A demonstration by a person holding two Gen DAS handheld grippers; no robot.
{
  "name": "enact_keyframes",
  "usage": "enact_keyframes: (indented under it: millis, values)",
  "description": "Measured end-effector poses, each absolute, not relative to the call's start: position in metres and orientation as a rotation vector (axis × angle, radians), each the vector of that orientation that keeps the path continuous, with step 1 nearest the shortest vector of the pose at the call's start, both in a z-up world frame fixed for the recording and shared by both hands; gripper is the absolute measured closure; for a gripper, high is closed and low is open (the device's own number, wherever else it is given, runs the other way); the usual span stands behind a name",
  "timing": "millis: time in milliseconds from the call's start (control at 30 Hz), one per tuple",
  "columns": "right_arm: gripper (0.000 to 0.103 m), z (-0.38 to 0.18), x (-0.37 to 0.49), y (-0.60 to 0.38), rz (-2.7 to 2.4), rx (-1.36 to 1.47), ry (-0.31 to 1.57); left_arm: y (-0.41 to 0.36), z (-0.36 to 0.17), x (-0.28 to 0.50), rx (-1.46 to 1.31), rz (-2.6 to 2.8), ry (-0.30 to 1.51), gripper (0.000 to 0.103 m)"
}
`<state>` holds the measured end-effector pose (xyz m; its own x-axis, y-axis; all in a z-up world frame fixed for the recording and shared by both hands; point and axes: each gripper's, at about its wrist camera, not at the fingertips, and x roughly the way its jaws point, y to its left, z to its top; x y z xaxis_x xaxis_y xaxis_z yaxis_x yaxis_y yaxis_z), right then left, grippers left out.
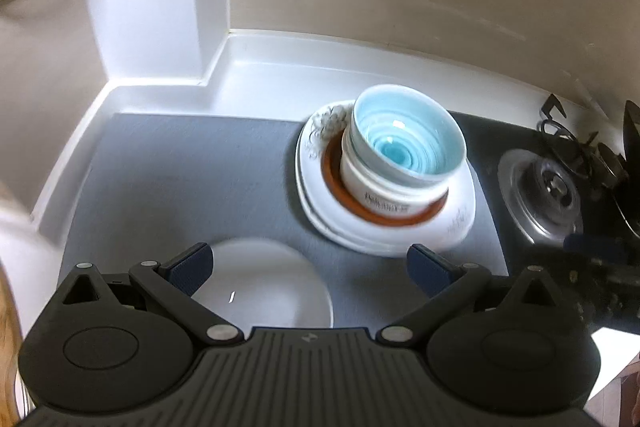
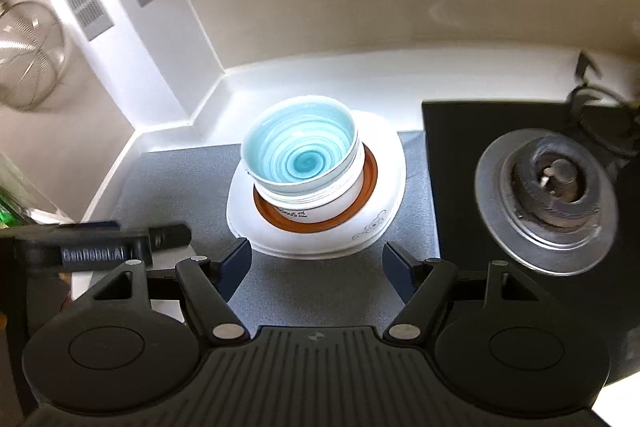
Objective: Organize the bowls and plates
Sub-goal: 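Withdraw both tools up and away from the stack, then move both tools toward the white blue-rimmed bowl on the mat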
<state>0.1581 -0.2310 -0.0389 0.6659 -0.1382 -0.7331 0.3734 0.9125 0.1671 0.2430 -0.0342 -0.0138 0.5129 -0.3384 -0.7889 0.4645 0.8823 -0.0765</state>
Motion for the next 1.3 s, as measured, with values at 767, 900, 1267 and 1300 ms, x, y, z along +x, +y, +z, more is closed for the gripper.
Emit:
enact_keyframes:
  millis: [767,900,1267,1300]
  values:
    - [0.025,-0.036,0.088,-0.151,-0.309,0.24,0.769,0.004,-0.002,0.153,0.181,-0.483,0.848,0.0]
    - [0.025,-0.033,0.083,-0.147,-0.303,0.237,0.756,0.007,-0.001,0.149,0.184,-0.48,0.847,0.0]
    - [0.025,-0.038,0.085,-0.142,-0.272,0.247,0.782,0.035,-0.006,0.159,0.158,-0.375,0.879,0.0]
    - [0.025,-0.039,0.087,-0.142,-0.268,0.247,0.786,0.039,-0.006,0.161,0.156,-0.356,0.879,0.0]
